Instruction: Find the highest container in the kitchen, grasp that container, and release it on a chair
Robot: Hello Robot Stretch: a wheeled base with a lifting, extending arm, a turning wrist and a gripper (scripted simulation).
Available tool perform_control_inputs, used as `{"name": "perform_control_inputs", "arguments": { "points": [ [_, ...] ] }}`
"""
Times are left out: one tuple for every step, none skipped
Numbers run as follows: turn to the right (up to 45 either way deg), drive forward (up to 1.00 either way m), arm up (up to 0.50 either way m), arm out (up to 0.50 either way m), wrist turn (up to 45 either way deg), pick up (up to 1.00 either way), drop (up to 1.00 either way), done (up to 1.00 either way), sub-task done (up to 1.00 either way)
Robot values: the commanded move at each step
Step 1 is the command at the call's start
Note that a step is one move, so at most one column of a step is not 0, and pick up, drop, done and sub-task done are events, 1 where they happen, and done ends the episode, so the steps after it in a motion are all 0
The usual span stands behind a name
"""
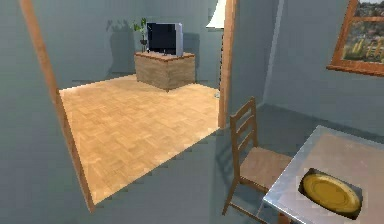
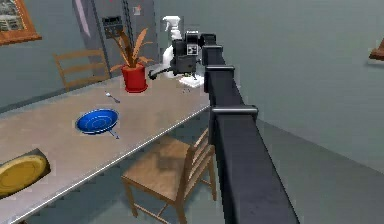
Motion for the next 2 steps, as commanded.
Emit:
{"name": "perform_control_inputs", "arguments": {
  "points": [
    [0.0, 0.00, -0.32, 0.00, 0.0, 0.00, 0.00, 0.00, 0.00],
    [0.0, 0.00, -0.50, 0.00, 0.0, 0.00, 0.00, 0.00, 0.00]
  ]
}}
